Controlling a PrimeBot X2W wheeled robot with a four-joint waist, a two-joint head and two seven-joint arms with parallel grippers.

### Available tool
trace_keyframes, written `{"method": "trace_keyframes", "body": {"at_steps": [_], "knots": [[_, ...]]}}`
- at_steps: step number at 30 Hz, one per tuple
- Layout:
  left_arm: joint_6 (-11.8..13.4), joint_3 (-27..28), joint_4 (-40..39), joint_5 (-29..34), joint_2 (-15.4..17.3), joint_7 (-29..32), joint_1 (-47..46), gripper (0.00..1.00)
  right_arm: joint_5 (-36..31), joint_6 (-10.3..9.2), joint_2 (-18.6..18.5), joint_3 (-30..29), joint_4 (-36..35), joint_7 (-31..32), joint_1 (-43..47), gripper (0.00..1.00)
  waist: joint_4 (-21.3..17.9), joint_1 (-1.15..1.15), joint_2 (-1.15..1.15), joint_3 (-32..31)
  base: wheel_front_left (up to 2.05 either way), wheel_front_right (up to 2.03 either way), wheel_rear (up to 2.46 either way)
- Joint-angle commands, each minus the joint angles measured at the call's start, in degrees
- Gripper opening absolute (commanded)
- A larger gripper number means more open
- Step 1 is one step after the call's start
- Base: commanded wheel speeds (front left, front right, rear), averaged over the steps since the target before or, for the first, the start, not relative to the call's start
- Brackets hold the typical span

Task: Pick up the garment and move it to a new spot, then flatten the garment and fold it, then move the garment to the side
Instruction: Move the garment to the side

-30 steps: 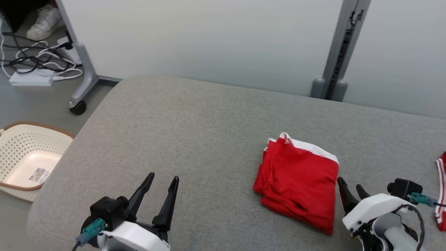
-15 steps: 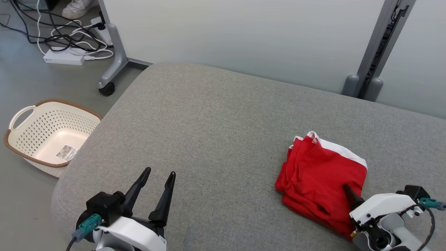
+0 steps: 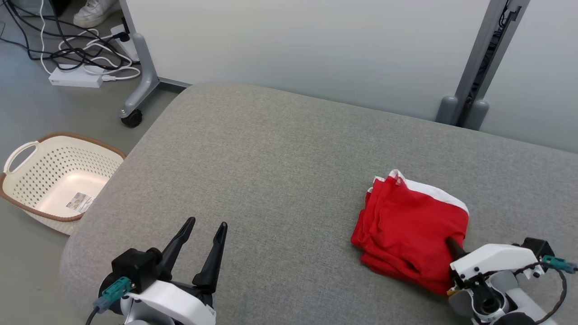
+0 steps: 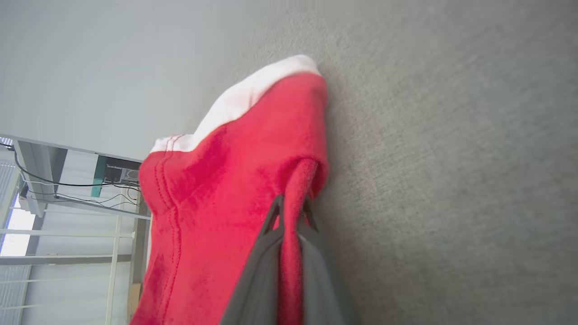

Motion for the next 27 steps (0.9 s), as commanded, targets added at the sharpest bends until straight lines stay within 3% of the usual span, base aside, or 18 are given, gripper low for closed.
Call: {"method": "trace_keyframes", "body": {"at_steps": [1, 8, 16, 27], "knots": [[0.34, 0.24, 0.08, -0.23, 0.11, -0.23, -0.82, 1.00, -0.11, 0.03, -1.09, 0.27, -1.38, -0.66, 0.86, 0.00, -0.42, 0.00, 0.00, -0.25, 0.00, 0.00, 0.00], [0.27, 0.13, 0.34, -0.52, -0.24, -0.56, 0.39, 1.00, -3.39, 0.03, -4.70, 5.00, -7.98, -3.30, 2.84, 0.00, -3.41, 0.00, 0.00, -2.12, 0.00, 0.00, 0.00], [0.34, 0.14, 0.36, -1.09, -0.93, -1.02, 1.84, 1.00, -4.11, 0.03, -8.71, 8.82, -10.25, -4.73, 4.92, 0.00, -10.18, 0.00, 0.00, -4.30, 0.00, 0.00, 0.00], [-0.08, -0.15, 1.15, -1.15, -2.33, -1.53, 3.17, 1.00, -4.58, 0.03, -10.00, 14.49, -13.22, -4.97, 6.17, 0.00, -18.92, 0.00, 0.00, -6.06, 0.00, 0.00, 0.00]]}}
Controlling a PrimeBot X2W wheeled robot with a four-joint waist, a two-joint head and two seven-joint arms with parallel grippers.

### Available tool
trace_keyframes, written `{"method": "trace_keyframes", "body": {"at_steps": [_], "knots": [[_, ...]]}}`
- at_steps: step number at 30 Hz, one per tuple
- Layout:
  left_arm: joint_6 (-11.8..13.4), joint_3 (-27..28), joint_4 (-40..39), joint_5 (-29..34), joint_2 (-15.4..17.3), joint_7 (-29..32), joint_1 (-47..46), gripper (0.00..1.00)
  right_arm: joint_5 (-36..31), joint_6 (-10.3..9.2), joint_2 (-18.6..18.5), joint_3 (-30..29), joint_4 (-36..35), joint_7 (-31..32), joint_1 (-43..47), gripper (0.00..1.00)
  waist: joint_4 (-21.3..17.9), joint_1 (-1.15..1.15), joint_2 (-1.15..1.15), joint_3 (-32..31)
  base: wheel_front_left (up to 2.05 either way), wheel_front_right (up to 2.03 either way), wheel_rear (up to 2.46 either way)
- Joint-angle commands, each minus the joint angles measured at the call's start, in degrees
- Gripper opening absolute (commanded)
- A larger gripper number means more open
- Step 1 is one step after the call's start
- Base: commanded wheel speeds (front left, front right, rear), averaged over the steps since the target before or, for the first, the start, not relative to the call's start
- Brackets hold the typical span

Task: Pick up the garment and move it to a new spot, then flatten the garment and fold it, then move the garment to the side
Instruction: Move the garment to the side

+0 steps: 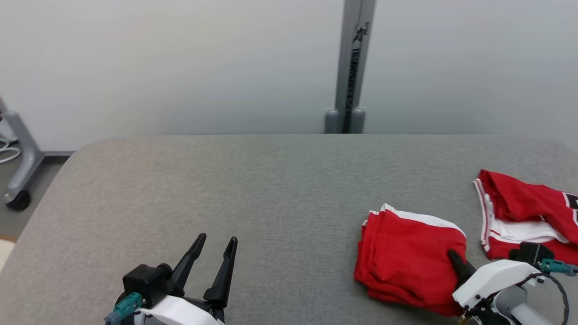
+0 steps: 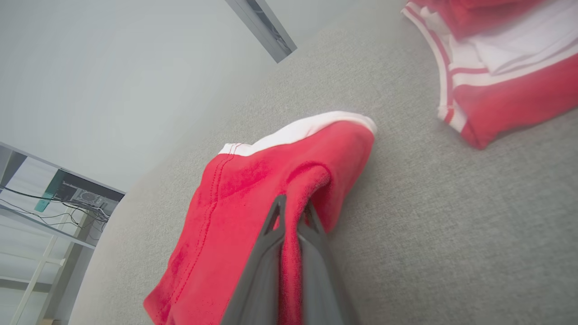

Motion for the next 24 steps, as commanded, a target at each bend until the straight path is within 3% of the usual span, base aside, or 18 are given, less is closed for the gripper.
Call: {"method": "trace_keyframes", "body": {"at_steps": [1, 13, 24], "knots": [[-0.22, 0.12, 0.24, -0.05, 0.32, -0.27, 0.59, 1.00, 0.08, 0.03, -0.40, 0.39, -0.28, -0.34, 0.51, 0.00, -2.60, 0.00, 0.00, -0.73, 0.00, 0.00, 0.00], [-0.67, 0.18, 1.05, 0.30, -0.93, -0.52, 0.52, 1.00, -0.82, 0.03, -1.19, 6.68, -1.42, -0.82, -1.27, 0.00, -10.83, 0.00, 0.00, -0.77, 0.00, 0.00, 0.00], [-1.33, 0.97, 1.38, 0.52, -1.50, -0.70, -0.38, 1.00, -6.62, 0.03, -6.20, 16.86, -5.97, 0.01, -12.46, 0.00, -12.70, 0.00, 0.00, 1.63, 0.00, 0.00, 0.00]]}}
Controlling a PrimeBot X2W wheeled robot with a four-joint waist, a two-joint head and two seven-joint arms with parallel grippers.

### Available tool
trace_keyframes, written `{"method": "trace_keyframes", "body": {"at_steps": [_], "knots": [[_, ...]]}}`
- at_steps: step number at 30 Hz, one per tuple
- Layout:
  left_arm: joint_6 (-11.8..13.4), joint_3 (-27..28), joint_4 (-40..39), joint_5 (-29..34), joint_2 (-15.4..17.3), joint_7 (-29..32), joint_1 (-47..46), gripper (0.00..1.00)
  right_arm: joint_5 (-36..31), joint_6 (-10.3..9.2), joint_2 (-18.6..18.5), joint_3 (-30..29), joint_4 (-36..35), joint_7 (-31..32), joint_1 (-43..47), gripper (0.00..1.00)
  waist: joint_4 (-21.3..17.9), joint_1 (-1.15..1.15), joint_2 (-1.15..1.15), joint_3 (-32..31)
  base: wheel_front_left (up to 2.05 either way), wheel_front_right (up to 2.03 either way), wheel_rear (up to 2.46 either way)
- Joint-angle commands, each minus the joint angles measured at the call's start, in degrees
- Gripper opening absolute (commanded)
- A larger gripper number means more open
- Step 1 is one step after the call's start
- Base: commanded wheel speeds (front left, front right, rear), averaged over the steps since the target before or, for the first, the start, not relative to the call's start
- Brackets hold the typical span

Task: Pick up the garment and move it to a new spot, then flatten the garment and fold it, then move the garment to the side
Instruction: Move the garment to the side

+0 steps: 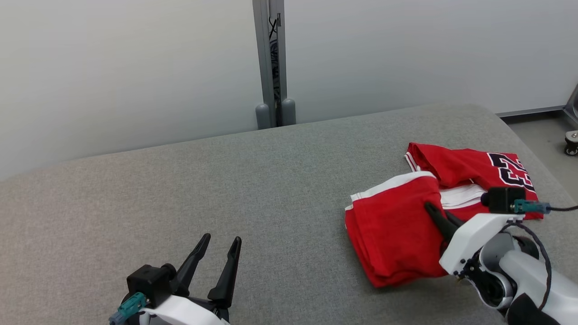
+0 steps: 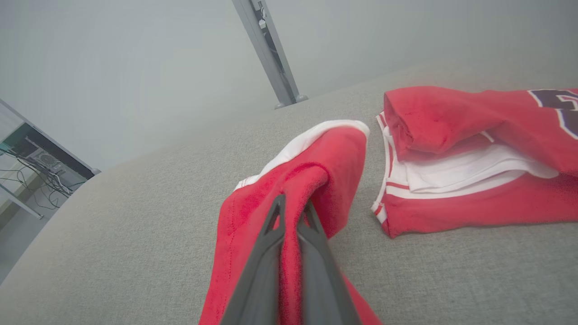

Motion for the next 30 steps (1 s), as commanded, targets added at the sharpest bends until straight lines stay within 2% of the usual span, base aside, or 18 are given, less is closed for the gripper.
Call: {"method": "trace_keyframes", "body": {"at_steps": [1, 14, 25, 30], "knots": [[-0.22, 0.39, -0.02, 0.12, 0.34, -0.31, -0.45, 1.00, -0.70, 0.03, -1.02, 0.65, -0.19, 0.24, -1.67, 0.00, 0.24, 0.00, 0.00, 0.63, 0.00, 0.00, 0.00], [-0.67, 0.74, 0.00, 0.52, 0.87, -0.32, -1.69, 1.00, -0.24, 0.03, -10.18, 8.82, -0.92, 2.04, -12.33, 0.00, 2.17, 0.00, 0.00, 4.47, 0.00, 0.00, 0.00], [-1.21, 0.79, -0.53, 1.05, 1.16, -0.23, -4.15, 1.00, 0.96, 0.02, -13.24, 13.83, -3.90, 1.08, -22.58, 0.00, 3.10, 0.00, 0.00, 9.20, 0.00, 0.00, 0.00], [-1.30, 1.09, -0.53, 1.23, 1.65, -0.12, -5.20, 1.00, 1.62, 0.02, -14.61, 15.80, -0.64, 1.68, -26.27, 0.00, 3.55, 0.00, 0.00, 11.06, 0.00, 0.00, 0.00]]}}
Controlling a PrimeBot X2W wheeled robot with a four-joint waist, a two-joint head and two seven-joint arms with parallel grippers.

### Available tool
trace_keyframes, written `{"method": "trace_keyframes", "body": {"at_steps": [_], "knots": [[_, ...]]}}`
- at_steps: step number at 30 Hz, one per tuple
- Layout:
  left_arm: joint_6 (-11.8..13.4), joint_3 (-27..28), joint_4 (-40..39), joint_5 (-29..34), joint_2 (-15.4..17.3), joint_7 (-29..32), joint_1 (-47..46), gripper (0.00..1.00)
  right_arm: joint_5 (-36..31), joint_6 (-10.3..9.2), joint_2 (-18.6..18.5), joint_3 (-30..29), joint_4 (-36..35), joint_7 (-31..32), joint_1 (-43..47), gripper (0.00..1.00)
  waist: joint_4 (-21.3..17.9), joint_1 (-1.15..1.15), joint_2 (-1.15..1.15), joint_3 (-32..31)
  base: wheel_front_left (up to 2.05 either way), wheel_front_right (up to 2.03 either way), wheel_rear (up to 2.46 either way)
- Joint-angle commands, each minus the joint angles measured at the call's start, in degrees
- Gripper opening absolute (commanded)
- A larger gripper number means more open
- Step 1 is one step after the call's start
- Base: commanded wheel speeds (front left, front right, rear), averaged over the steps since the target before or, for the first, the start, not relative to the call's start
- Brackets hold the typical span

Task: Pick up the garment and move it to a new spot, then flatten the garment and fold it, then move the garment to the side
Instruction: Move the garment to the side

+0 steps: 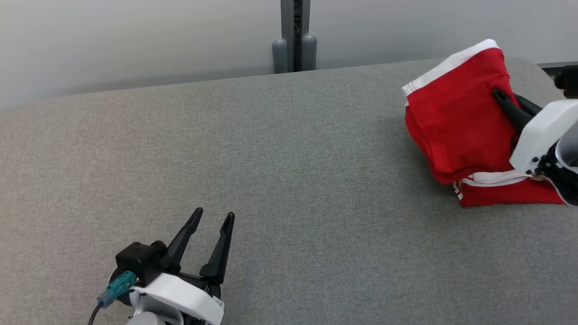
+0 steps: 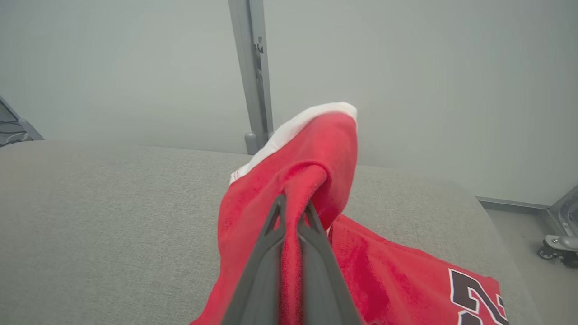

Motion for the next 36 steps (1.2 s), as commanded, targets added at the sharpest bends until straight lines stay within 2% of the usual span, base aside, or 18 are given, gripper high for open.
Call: {"method": "trace_keyframes", "body": {"at_steps": [1, 6, 13, 15, 17, 20, 23, 24, 25, 27, 32, 36], "knots": [[-0.16, 0.33, -0.09, 0.43, 0.34, -0.10, -1.13, 1.00, -0.20, 0.01, -0.78, 0.53, 1.94, 0.09, -0.76, 0.00, 0.16, 0.00, 0.00, 0.71, 0.00, 0.00, 0.00], [-0.06, 0.80, -0.01, 0.32, 0.57, -0.16, -1.05, 1.00, -0.58, 0.01, 0.00, 1.04, 10.74, -0.84, -1.15, 0.00, -0.44, 0.00, 0.00, 1.48, 0.00, 0.00, 0.00], [-0.29, 0.69, -0.39, 0.61, 0.84, -0.14, -1.94, 1.00, -3.86, 0.01, 3.74, 1.92, 22.16, -3.15, -2.29, 0.00, -1.51, 0.00, 0.00, 3.13, 0.00, 0.00, 0.00], [-0.41, 0.59, -0.63, 0.80, 0.94, -0.04, -2.64, 1.00, -5.51, 0.00, 4.81, 2.32, 25.44, -4.18, -2.55, 0.07, -1.44, 0.00, 0.00, 3.93, 0.00, 0.00, 0.00], [-0.54, 0.40, -0.76, 1.01, 1.04, 0.10, -3.10, 1.00, -6.36, 0.00, 5.85, 2.31, 28.38, -5.37, -3.12, 0.09, -1.16, 0.00, 0.00, 4.90, 0.00, 0.00, 0.00], [-0.60, 0.36, -1.03, 1.15, 1.43, 0.44, -3.90, 1.00, -7.97, 0.01, 6.79, 2.33, 32.29, -6.86, -3.91, 0.23, -0.46, 0.00, 0.00, 6.46, 0.00, 0.00, 0.00], [-0.75, 0.37, -1.27, 1.34, 1.49, 0.40, -4.76, 1.00, -8.93, 0.01, 6.65, 1.35, 34.21, -7.56, -3.47, 0.49, 0.33, 0.00, 0.00, 7.76, 0.00, 0.00, 0.00], [-0.76, 0.43, -1.29, 1.34, 1.52, 0.40, -4.87, 1.00, -9.23, 0.01, 6.42, 1.05, 34.49, -7.49, -3.14, 0.87, 0.54, 0.00, 0.00, 8.03, 0.00, 0.00, 0.00], [-0.72, 0.52, -1.25, 1.33, 1.64, 0.39, -4.75, 1.00, -9.50, 0.00, 4.60, 0.60, 34.65, -5.95, -2.07, 1.00, 0.64, 0.00, 0.00, 8.19, 0.00, 0.00, 0.00], [-0.76, 0.40, -1.16, 1.33, 1.49, 0.36, -4.69, 1.00, -10.24, -0.01, 2.43, -0.58, 34.72, -3.57, -0.47, 1.00, 0.92, 0.00, 0.00, 8.32, 0.00, 0.00, 0.00], [-0.79, 0.32, -0.49, 0.94, 1.46, 0.31, -4.59, 1.00, -12.24, 0.00, 1.61, -3.74, 34.46, 0.09, 2.08, 1.00, 1.17, 0.00, 0.00, 7.19, 0.00, 0.00, 0.00], [-0.62, 0.33, -0.06, 0.59, 1.33, 0.21, -3.52, 1.00, -15.52, 0.00, 1.89, -7.22, 34.60, -1.51, 4.16, 1.00, 0.57, 0.00, 0.00, 5.00, 0.00, 0.00, 0.00]]}}
